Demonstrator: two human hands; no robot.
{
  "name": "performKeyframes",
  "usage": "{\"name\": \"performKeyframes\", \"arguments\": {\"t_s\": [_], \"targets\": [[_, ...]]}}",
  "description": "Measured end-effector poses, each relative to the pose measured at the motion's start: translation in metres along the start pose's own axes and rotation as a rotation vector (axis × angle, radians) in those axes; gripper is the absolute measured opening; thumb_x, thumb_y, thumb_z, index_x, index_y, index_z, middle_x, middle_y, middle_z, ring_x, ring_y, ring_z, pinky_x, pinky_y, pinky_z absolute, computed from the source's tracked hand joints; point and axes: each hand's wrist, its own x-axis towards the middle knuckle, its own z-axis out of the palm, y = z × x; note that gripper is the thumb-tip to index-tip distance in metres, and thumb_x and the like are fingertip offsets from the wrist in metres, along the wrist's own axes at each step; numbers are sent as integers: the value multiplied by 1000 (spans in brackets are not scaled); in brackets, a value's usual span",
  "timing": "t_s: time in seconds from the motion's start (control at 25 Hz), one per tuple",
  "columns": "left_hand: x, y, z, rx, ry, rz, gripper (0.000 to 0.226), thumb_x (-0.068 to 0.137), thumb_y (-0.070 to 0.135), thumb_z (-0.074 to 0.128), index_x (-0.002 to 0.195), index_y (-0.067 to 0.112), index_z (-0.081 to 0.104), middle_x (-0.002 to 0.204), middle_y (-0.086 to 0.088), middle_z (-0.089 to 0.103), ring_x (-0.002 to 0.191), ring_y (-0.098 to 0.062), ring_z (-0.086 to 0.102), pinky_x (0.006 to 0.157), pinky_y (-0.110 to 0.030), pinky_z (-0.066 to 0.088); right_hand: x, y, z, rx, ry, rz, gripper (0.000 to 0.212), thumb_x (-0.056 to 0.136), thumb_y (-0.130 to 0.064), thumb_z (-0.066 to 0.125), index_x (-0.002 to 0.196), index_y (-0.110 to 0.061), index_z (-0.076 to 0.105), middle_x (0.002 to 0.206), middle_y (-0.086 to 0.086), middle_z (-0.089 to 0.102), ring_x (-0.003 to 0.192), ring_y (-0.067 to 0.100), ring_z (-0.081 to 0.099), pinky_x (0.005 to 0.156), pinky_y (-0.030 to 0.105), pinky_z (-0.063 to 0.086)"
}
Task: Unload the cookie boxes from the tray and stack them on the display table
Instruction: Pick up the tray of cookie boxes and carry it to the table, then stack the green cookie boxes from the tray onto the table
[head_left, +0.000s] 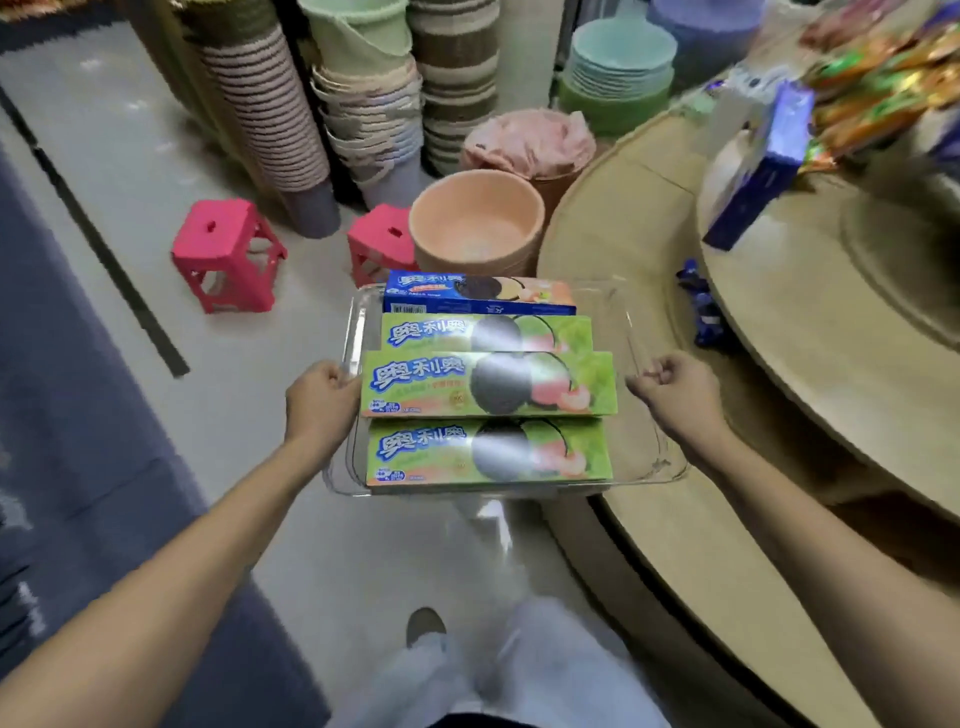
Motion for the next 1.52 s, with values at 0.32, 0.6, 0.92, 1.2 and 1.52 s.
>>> {"name": "performKeyframes", "arguments": {"t_s": [0.32, 0.6, 0.92, 1.2, 1.52], "targets": [[72, 100, 87, 43, -346, 340, 44, 60, 32, 37, 78, -1, 60, 70, -13, 52, 73, -27, 43, 62, -35, 29, -18, 51, -42, 38, 384, 299, 10, 75, -14, 64, 74, -5, 59, 66, 2, 53, 62, 17, 46, 52, 28, 32], [85, 141, 173, 32, -547, 422, 46, 63, 38, 44, 85, 2, 65, 78, -11, 60, 79, -24, 52, 67, -33, 33, -29, 102, -56, 119, 583, 507, 21, 73, -13, 63, 60, -16, 47, 58, 2, 50, 57, 20, 43, 57, 32, 34], [105, 155, 233, 89, -783, 466, 32, 65, 32, 51, 76, 2, 56, 68, -11, 53, 66, -20, 41, 54, -36, 31, -41, 126, -27, 176, 725, 678, 29, 76, -13, 66, 59, -15, 43, 53, 0, 48, 50, 10, 42, 52, 19, 34], [138, 171, 282, 248, -918, 650, 19, 85, 18, 57, 92, 1, 61, 80, -13, 60, 74, -24, 52, 62, -31, 29, -36, 136, 9, 221, 868, 805, 33, 78, -12, 68, 60, -20, 41, 54, -2, 46, 55, 19, 44, 61, 33, 35], [127, 186, 314, 269, -977, 667, 21, 85, 19, 58, 95, 1, 61, 95, -21, 68, 79, -26, 55, 65, -30, 32, -34, 145, -5, 220, 923, 870, 28, 77, -14, 67, 63, -17, 43, 58, 2, 48, 61, 24, 47, 64, 33, 37]]}}
